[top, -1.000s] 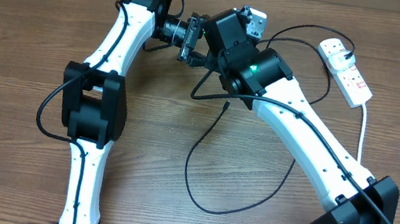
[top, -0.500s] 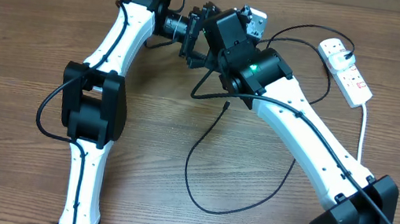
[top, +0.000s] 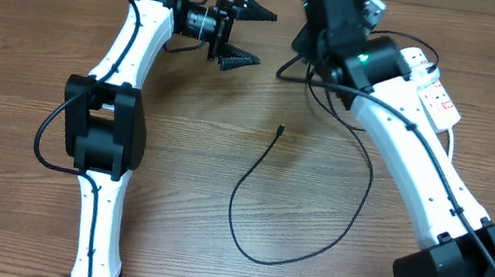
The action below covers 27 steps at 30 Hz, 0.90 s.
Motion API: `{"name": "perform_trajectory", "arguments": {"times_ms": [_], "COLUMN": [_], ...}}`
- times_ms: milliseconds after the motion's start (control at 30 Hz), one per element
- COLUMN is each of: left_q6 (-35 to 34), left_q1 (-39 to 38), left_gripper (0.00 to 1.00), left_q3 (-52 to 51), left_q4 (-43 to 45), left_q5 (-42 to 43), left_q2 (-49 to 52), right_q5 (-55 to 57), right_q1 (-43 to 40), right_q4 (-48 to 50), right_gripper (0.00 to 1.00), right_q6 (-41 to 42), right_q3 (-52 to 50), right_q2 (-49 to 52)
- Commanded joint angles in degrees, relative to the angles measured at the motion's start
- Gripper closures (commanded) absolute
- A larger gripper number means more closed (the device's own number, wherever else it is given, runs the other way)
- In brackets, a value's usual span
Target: Plug charger to phone and switch on socket
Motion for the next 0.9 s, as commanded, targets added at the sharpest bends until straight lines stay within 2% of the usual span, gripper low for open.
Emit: {"name": "perform_trajectory", "arguments": {"times_ms": [0,167,267,400,567,867], "left_q6": [-7.0,-16.5,-19.3,-24.0,-28.5,-34.0], "left_q1": [-0.7,-0.7,-0.7,-0.8,-0.9,-1.8], "left_gripper": [0.18,0.19,0.18,0.19,0.28,0.3], "left_q3": [1.3,1.3,1.3,1.3,1.3,1.3], "left_q4": [-0.2,0.2,1.9,4.4,4.4,4.7], "left_q5": [-1.0,0.4,0.5,0.5,1.0,5.2], "left_q2": [-2.8,-2.8,-2.8,-2.8,-2.8,-2.8], "right_q5": [-7.5,-12.0,-15.3,-15.5,-15.6,-16.0], "right_q1": [-1.7,-3.1,-3.0,-3.0,-2.9,-2.5], "right_q4": [2.3,0.8,1.1,0.9,0.8,0.0], "right_gripper": [0.96,0.96,0.96,0.96,0.96,0.96], "right_q6": [14.6,38.0,44.3,49.1,52.9,58.8], "right_q3": [2.9,2.8,2.8,2.8,2.8,2.7], "right_q2": [-1.8,-1.8,-1.8,-1.8,-1.8,-1.4]}}
